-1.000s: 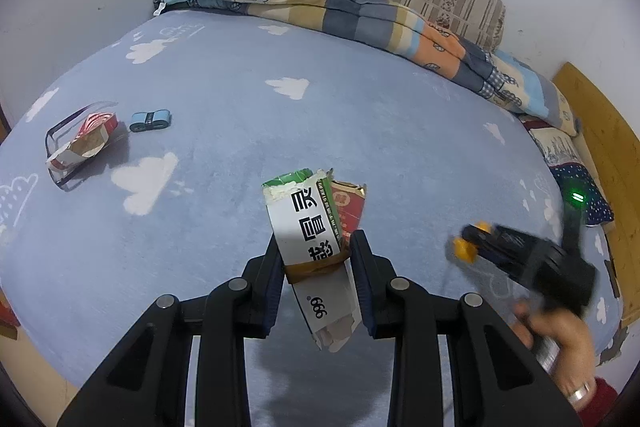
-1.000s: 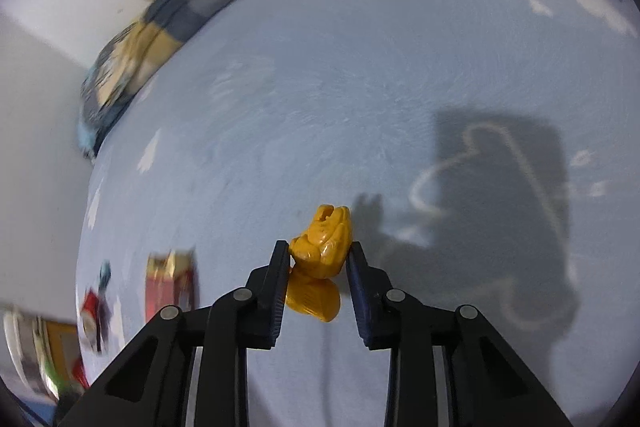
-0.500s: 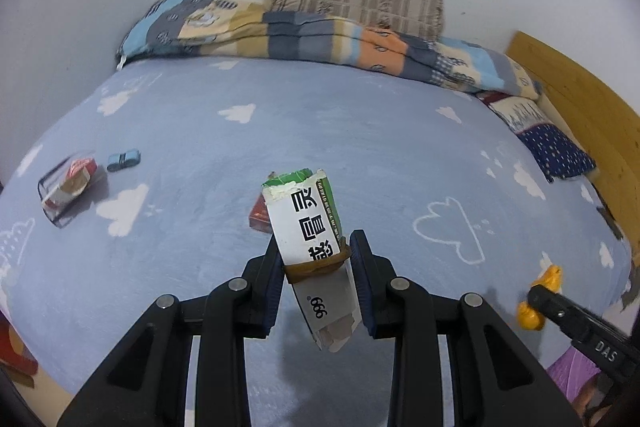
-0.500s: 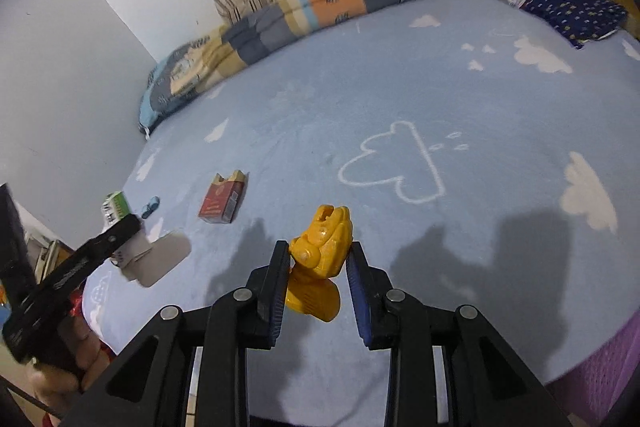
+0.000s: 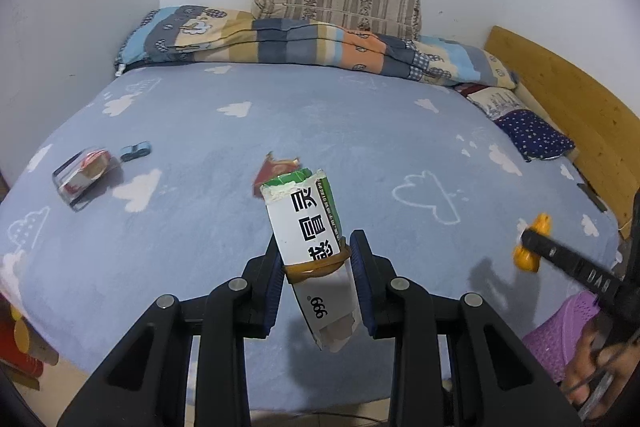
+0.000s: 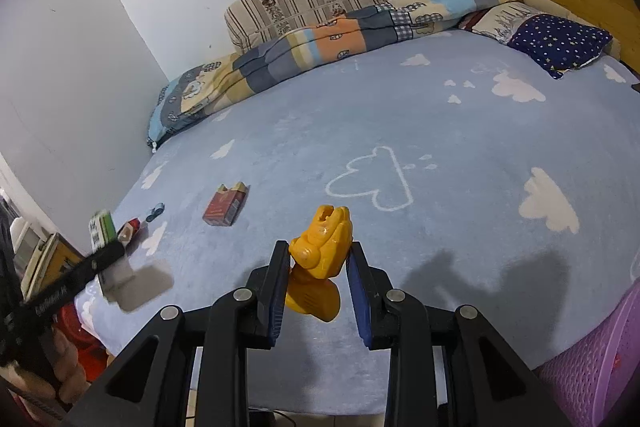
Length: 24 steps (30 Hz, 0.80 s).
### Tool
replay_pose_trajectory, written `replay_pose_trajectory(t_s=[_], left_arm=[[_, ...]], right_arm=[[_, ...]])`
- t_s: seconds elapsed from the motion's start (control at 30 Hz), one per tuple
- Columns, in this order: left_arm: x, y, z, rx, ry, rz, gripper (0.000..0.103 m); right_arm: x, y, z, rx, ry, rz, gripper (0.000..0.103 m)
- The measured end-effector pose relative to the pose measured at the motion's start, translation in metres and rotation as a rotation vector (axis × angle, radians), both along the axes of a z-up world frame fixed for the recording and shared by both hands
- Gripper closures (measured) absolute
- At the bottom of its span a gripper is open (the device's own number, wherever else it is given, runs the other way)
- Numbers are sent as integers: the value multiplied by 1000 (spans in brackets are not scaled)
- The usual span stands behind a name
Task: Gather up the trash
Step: 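Carry the held green-white box and yellow toy toward the purple basket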
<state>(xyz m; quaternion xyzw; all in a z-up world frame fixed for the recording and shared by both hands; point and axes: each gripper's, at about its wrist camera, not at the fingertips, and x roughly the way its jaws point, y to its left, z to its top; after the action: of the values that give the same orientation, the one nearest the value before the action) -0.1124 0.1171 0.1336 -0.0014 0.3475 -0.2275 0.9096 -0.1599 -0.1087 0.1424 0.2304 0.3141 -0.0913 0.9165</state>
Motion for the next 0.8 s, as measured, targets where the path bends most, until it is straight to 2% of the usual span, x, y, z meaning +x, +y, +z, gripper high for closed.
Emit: replay_pose_trajectory(t_s=[0.17, 0.27, 0.8], left_arm=[[0, 10, -11, 2, 13, 28, 72], [0, 12, -14, 24, -17, 47, 72], [-8, 8, -11, 39, -61, 22, 72]], right_arm=[[0, 7, 1, -5, -10, 23, 73], [-1, 13, 1, -18, -14, 43, 73], [-7, 13, 3, -33, -18, 52, 73]])
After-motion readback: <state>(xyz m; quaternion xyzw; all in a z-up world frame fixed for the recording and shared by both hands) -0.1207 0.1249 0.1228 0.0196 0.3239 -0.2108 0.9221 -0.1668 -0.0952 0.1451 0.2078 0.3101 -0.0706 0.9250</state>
